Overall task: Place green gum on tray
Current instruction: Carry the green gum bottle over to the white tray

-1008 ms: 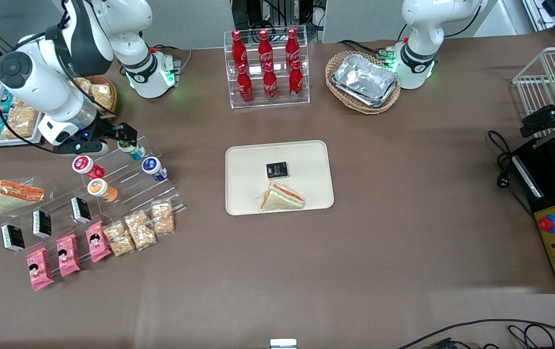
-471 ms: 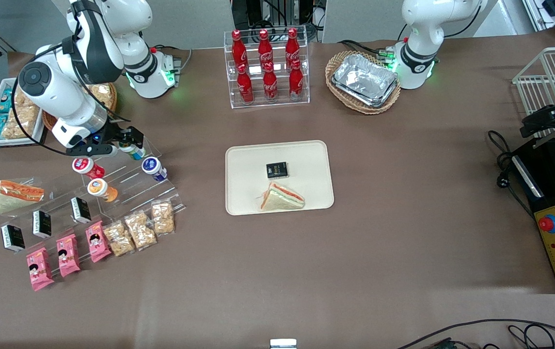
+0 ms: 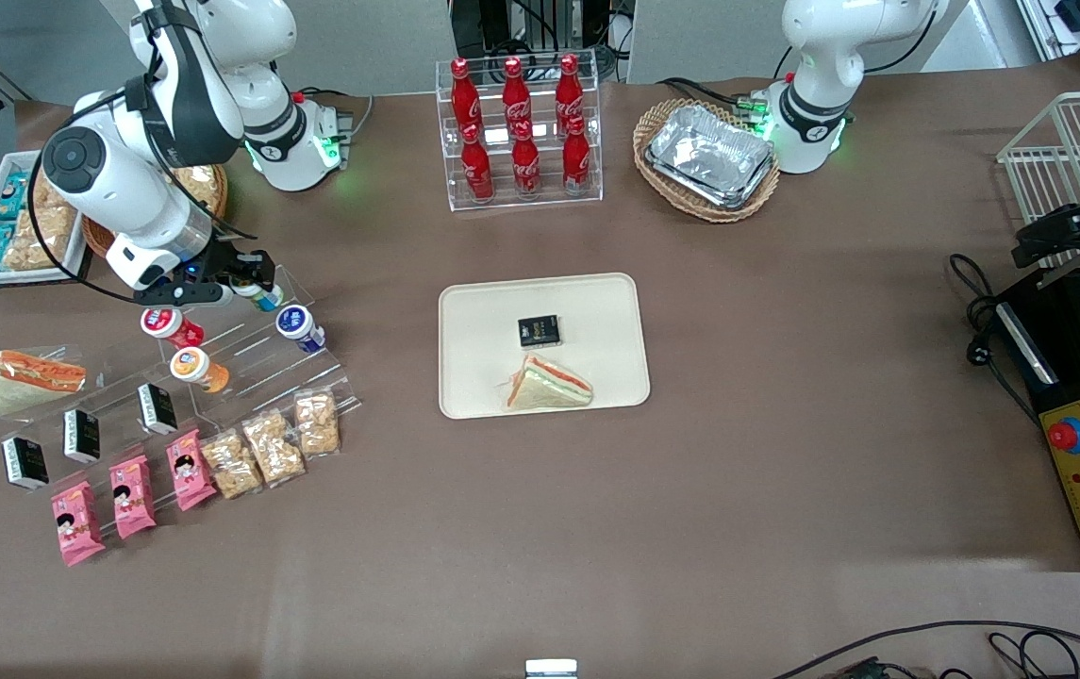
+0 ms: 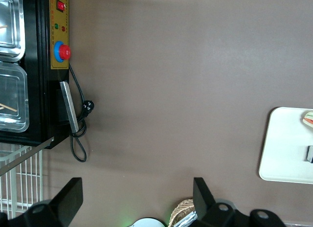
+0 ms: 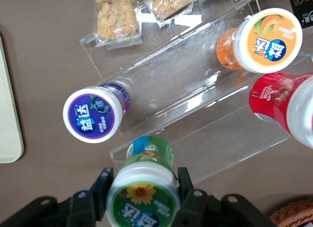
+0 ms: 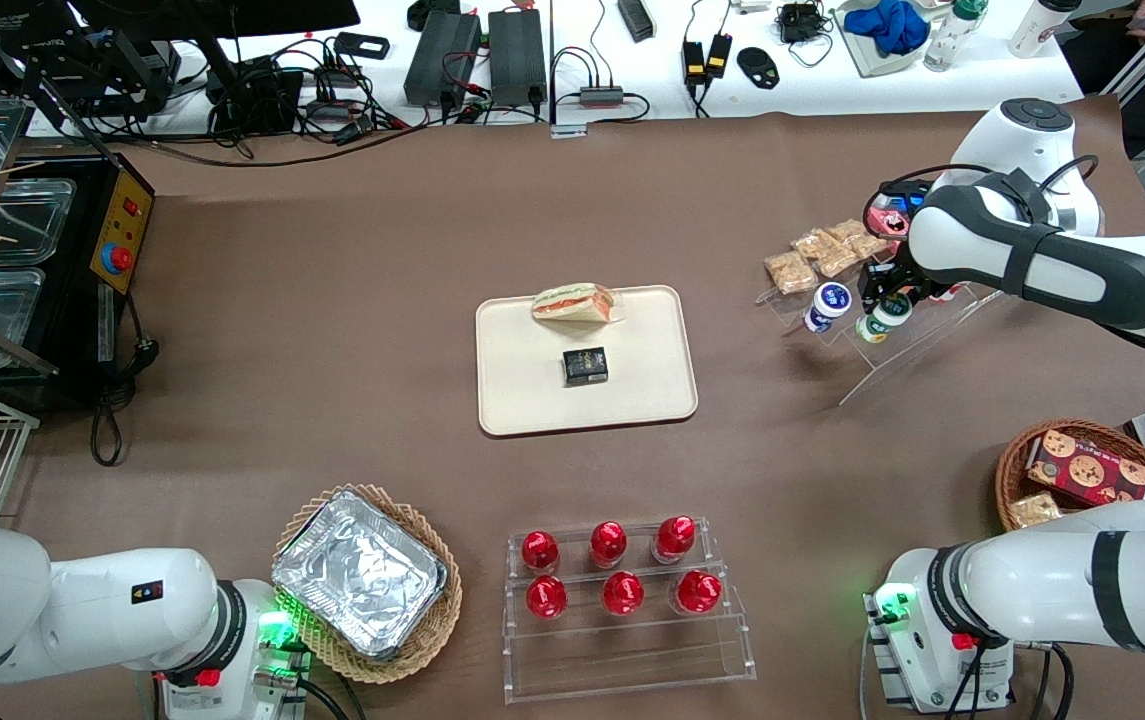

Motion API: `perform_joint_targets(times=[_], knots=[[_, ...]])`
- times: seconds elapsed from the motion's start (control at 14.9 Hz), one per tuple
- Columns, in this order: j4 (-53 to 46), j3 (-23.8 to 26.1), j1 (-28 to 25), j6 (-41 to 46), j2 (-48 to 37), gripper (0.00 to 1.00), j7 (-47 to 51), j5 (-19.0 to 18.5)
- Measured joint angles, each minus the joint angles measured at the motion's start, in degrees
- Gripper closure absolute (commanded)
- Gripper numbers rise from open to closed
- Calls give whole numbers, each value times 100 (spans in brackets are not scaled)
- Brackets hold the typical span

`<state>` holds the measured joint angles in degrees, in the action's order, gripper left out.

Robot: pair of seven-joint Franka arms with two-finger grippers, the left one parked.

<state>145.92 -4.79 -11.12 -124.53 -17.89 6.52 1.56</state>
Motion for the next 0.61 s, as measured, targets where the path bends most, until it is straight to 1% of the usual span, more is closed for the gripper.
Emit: perform_joint_targets(times=[0.07,0.34,0.47,0.61], knots=[[0,0,0,0,0,70,0,0],[-121,0,0,54,2,71,-7,0],[-492,0,0,483,10,71,-7,0],[-1081,0,0,1119,55,71,-7,0]])
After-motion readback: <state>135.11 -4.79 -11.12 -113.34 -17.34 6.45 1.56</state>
